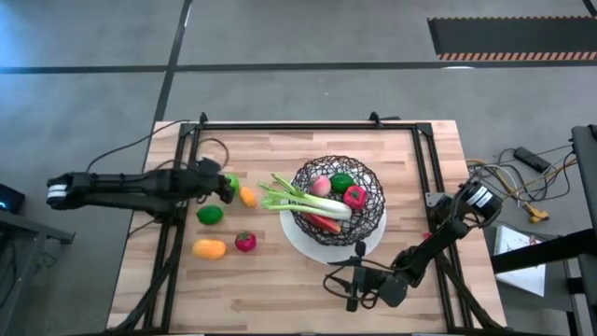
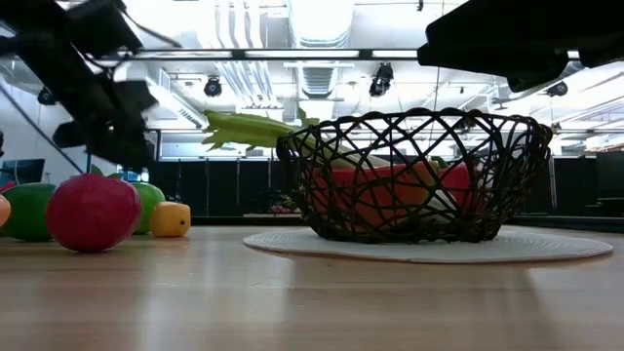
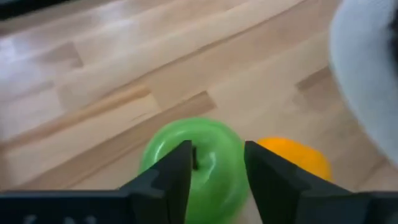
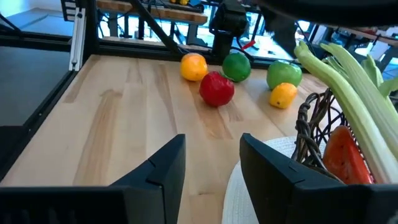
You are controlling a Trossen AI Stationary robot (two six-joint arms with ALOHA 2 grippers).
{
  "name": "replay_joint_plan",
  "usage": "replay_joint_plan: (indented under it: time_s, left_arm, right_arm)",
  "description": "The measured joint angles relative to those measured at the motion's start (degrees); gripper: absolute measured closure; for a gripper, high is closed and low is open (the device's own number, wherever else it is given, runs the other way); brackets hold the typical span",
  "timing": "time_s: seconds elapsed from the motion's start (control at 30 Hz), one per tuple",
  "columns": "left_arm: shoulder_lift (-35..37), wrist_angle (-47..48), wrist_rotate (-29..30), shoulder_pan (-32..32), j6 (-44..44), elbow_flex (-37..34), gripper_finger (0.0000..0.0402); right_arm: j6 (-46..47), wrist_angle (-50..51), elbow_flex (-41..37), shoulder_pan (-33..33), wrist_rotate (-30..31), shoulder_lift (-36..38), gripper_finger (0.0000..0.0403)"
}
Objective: Build produce basket
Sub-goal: Put the green apple into the wire basket
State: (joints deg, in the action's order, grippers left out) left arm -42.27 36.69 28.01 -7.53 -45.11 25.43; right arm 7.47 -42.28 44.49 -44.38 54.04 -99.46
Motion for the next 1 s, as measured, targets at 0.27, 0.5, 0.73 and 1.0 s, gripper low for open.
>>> replay_joint_plan:
  time_s: [0.27,0.5,0.73,1.0]
  left_arm:
    - [-7.47,-0.62,4.13,0.02,-4.33,-0.06,0.0254]
    - [-9.69,-3.10,5.83,0.10,-6.08,0.18,0.0254]
    - [-8.11,-3.19,5.51,0.11,-5.63,0.92,0.0254]
    - [-9.47,-3.22,9.33,0.00,-7.14,-0.43,0.0255]
  right_arm:
    - [-0.70,0.16,0.00,0.00,0.00,0.00,0.0264]
    - [-0.57,0.39,0.00,0.00,-0.02,0.00,0.0264]
    - [0.77,0.41,0.00,0.00,-0.02,0.00,0.0264]
    - [1.96,0.41,0.00,0.00,-0.04,0.02,0.0264]
